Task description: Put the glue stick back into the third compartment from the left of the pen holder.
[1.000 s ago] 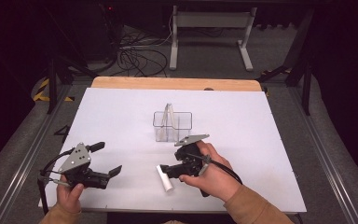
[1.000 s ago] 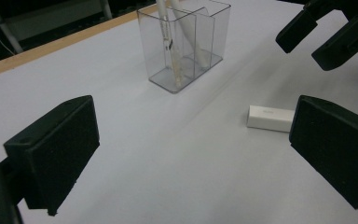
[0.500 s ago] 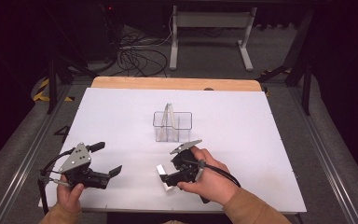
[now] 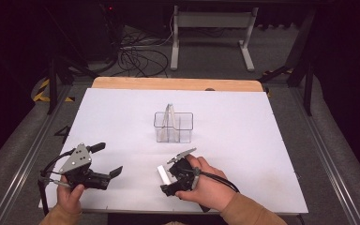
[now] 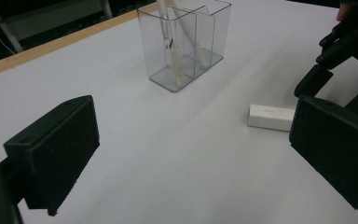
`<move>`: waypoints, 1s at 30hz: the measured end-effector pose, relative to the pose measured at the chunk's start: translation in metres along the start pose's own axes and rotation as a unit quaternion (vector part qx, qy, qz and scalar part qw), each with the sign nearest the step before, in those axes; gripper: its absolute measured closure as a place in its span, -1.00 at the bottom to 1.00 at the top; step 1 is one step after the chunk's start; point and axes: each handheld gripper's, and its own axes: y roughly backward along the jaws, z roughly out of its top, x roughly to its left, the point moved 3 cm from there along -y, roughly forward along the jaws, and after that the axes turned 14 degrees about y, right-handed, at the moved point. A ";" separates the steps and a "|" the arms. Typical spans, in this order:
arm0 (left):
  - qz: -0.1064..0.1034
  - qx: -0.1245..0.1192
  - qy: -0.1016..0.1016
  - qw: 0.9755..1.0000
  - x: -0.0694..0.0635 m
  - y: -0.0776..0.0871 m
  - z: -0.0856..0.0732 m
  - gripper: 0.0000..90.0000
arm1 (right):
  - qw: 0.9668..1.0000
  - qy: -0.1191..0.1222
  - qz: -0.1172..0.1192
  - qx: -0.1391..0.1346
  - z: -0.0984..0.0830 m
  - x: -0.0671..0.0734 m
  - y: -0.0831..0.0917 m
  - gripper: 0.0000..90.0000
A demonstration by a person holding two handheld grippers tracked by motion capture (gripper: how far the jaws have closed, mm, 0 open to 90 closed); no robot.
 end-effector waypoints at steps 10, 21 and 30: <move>0.001 0.001 -0.001 1.000 0.000 0.000 0.000 -0.95 | 0.999 -0.015 -0.033 0.023 -0.007 0.008 -0.011 -0.08; 0.001 0.001 -0.001 1.000 0.000 -0.001 0.000 -0.95 | 0.996 -0.044 -0.068 0.033 -0.005 0.017 -0.012 0.34; 0.002 0.001 -0.002 1.000 0.000 -0.001 0.000 -0.95 | 0.993 -0.093 -0.067 0.034 -0.005 0.017 -0.012 0.44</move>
